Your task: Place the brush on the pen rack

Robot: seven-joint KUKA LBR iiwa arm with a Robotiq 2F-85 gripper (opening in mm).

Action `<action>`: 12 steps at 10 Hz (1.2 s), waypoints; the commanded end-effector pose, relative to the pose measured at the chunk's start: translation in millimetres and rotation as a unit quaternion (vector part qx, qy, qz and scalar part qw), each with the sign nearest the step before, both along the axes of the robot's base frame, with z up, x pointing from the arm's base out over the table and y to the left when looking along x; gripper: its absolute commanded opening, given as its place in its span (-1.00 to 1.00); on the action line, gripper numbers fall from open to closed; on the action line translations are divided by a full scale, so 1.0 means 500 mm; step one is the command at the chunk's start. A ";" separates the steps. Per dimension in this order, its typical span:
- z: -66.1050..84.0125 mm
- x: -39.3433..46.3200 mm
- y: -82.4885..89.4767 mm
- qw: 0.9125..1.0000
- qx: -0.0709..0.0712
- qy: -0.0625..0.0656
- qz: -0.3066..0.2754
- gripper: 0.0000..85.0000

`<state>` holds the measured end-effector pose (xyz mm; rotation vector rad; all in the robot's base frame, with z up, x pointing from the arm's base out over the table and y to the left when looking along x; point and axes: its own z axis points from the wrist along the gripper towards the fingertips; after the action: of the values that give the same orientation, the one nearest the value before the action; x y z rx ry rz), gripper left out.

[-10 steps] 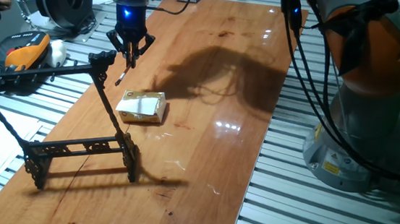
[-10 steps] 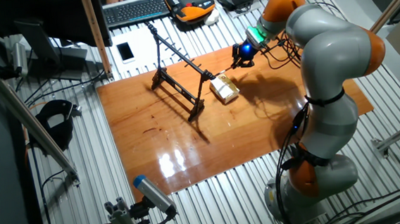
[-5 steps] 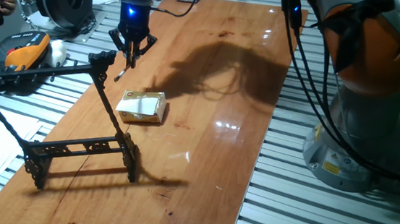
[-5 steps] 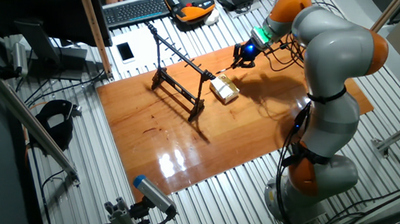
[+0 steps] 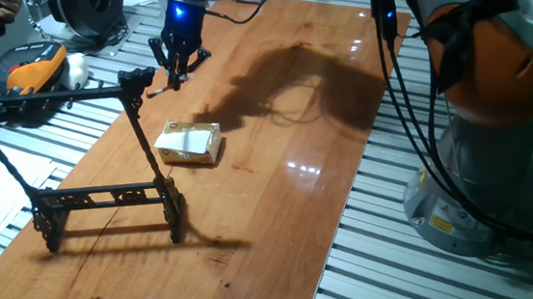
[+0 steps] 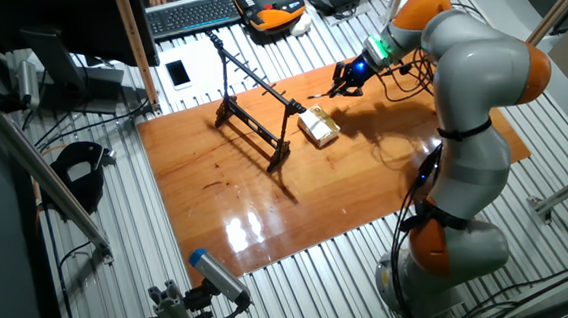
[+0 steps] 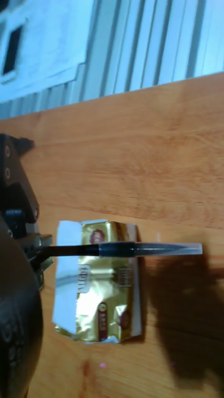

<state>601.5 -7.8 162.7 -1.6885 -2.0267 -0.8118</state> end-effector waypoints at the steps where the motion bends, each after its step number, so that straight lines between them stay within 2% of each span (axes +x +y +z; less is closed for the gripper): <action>1: 0.006 0.000 0.001 1.000 0.019 0.001 -0.001 -1.00; 2: 0.018 0.002 0.007 1.000 0.023 0.003 -0.001 -1.00; 3: 0.037 0.005 0.018 1.000 0.012 0.004 -0.002 -1.00; 4: 0.058 0.010 0.031 1.000 -0.003 0.013 -0.005 -1.00; 5: 0.076 0.013 0.046 1.000 -0.007 0.023 -0.013 -1.00; 7: 0.113 0.014 0.069 0.999 -0.005 0.038 -0.026 -1.00; 9: 0.145 0.022 0.091 0.998 -0.006 0.053 -0.036 -1.00; 12: 0.159 0.025 0.098 0.998 -0.002 0.055 -0.039 -1.00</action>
<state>613.8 41.5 242.2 -1.7831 -1.9015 -0.7216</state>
